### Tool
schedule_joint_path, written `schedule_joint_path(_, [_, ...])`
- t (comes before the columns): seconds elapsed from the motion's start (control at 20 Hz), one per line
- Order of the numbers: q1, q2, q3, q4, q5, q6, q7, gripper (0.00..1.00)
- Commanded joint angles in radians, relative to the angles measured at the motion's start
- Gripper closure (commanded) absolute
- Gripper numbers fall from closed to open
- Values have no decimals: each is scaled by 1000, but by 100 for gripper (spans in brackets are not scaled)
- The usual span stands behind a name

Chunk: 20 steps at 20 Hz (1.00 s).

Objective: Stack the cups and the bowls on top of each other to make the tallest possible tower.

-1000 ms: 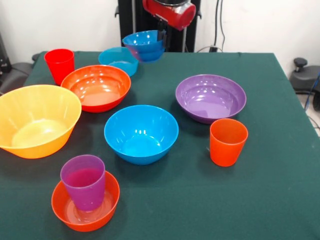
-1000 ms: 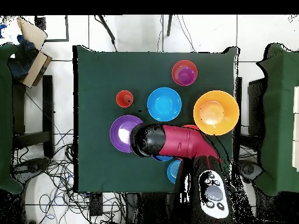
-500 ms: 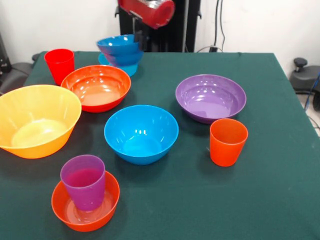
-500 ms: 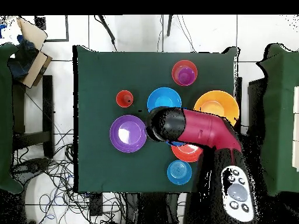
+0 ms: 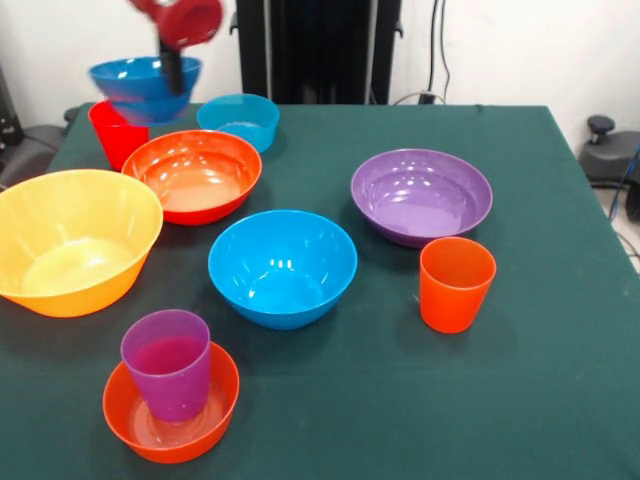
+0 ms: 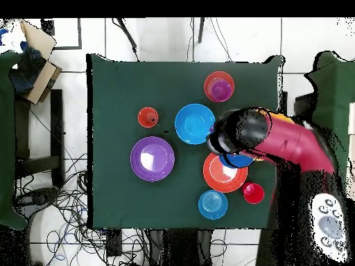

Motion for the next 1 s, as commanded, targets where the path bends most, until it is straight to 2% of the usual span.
schedule_joint_path(0.05, [-17, 196, 83, -268, -39, 100, -70, 100])
schedule_joint_path(0.2, [-11, 250, 86, -355, -56, 58, -68, 100])
schedule_joint_path(0.6, [18, 357, 100, -488, -16, 71, -35, 100])
schedule_joint_path(0.75, [40, 380, 77, -503, -18, 55, 5, 100])
schedule_joint_path(1.0, [76, 357, 36, -452, -19, 25, 51, 100])
